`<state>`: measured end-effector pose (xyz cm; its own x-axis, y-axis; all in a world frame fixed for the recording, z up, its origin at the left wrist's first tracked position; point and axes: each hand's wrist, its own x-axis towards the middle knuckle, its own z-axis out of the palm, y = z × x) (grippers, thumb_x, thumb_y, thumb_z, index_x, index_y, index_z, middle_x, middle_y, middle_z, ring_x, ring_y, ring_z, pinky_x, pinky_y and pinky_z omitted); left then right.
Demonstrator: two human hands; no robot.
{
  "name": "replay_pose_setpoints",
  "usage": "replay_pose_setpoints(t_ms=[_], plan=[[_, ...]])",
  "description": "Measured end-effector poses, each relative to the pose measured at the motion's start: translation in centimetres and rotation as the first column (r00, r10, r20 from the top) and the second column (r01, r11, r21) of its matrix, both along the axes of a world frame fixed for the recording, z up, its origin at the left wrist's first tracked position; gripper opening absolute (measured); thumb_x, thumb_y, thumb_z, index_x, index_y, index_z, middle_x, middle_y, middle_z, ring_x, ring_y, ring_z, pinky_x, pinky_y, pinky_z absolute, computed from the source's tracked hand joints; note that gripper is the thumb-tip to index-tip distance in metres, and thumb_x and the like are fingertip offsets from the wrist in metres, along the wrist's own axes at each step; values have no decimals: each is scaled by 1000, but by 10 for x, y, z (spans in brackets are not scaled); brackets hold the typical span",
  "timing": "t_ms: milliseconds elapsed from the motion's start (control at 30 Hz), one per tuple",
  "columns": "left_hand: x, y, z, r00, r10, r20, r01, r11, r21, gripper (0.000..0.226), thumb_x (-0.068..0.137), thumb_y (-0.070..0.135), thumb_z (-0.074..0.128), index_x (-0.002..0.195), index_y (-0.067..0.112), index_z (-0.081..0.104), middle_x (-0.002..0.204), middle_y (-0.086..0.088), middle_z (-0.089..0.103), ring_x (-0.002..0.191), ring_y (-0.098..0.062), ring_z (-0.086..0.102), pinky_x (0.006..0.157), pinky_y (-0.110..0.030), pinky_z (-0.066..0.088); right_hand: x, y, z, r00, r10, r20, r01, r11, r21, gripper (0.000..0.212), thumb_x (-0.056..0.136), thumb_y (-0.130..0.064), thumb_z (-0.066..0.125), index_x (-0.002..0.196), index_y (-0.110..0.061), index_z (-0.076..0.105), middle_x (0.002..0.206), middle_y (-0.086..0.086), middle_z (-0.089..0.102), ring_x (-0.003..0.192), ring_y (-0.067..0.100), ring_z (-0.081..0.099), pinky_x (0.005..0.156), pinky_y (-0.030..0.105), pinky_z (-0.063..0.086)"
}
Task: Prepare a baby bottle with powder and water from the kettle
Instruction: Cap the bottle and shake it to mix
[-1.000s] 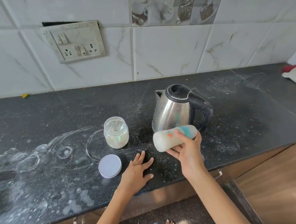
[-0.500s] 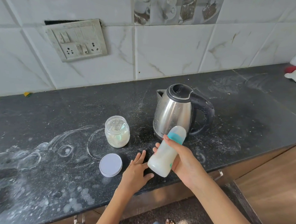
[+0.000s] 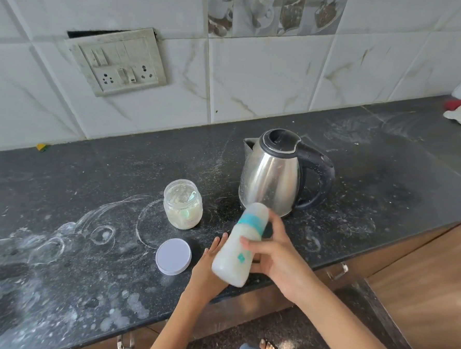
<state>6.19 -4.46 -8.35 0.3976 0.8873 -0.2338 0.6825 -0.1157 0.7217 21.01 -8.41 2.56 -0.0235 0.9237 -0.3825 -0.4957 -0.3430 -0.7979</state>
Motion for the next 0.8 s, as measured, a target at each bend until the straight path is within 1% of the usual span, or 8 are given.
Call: replay_pose_setpoints(t_ms=[67, 133, 200, 300, 367, 500, 667, 800], plan=[[-1, 1, -4, 999, -35, -17, 35, 999, 37, 74, 78, 33, 72, 142, 24, 36, 152, -4, 33, 142, -25, 30, 115, -45, 29, 3, 1, 4, 992, 20, -121, -19, 1000, 8, 70, 75, 0, 70, 135, -28, 46, 119, 15, 62, 101, 32, 68, 73, 50, 60], [1, 7, -2, 979, -106, -172, 120, 990, 71, 63, 91, 34, 58, 146, 28, 29, 160, -2, 10, 148, -24, 9, 120, -44, 14, 9, 10, 9, 928, -194, -318, 190, 981, -44, 58, 83, -6, 65, 137, -16, 45, 127, 19, 58, 109, 35, 64, 66, 46, 61], [4, 12, -2, 976, -125, -178, 141, 987, 76, 59, 95, 36, 51, 147, 32, 26, 160, 1, 1, 148, -22, -1, 119, -42, 9, 10, 15, 8, 907, -345, -242, 333, 939, -91, 59, 86, -5, 67, 138, -16, 41, 131, 20, 55, 110, 38, 63, 64, 46, 62], [3, 4, -2, 982, -78, -172, 89, 994, 57, 65, 83, 41, 63, 141, 24, 37, 152, 0, 32, 143, -23, 27, 116, -40, 28, 0, 2, 6, 993, -104, 48, 103, 994, 26, 69, 82, 2, 70, 134, -33, 40, 123, 15, 61, 105, 35, 68, 75, 52, 60], [-2, 4, -10, 989, -60, -132, 71, 994, 84, 68, 78, 41, 68, 138, 26, 40, 148, 0, 39, 140, -23, 35, 114, -42, 33, -2, -3, 11, 996, -39, 80, 33, 996, 84, 74, 80, 3, 70, 134, -38, 39, 114, 12, 64, 97, 27, 71, 76, 48, 60], [1, 12, -11, 985, -93, -147, 108, 990, 94, 59, 93, 37, 54, 146, 30, 30, 160, 1, 7, 148, -21, 4, 120, -42, 10, 5, 10, 11, 932, -361, -38, 362, 932, 22, 62, 86, -3, 68, 134, -28, 37, 125, 13, 58, 101, 29, 68, 73, 49, 61], [-7, 1, -22, 975, -96, -202, 133, 975, 179, 80, 67, 41, 71, 137, 12, 45, 146, -7, 44, 138, -25, 38, 113, -42, 33, -6, -9, 13, 999, 34, 23, -34, 999, 25, 66, 81, 0, 71, 133, -32, 44, 120, 14, 63, 92, 28, 71, 74, 53, 59], [3, 12, -12, 993, -53, -107, 61, 995, 74, 58, 93, 37, 54, 146, 30, 31, 160, 0, 8, 148, -23, 4, 120, -43, 12, 7, 14, 3, 895, -431, -113, 423, 902, -88, 62, 84, -8, 71, 137, -20, 40, 130, 16, 57, 104, 33, 67, 68, 51, 61]])
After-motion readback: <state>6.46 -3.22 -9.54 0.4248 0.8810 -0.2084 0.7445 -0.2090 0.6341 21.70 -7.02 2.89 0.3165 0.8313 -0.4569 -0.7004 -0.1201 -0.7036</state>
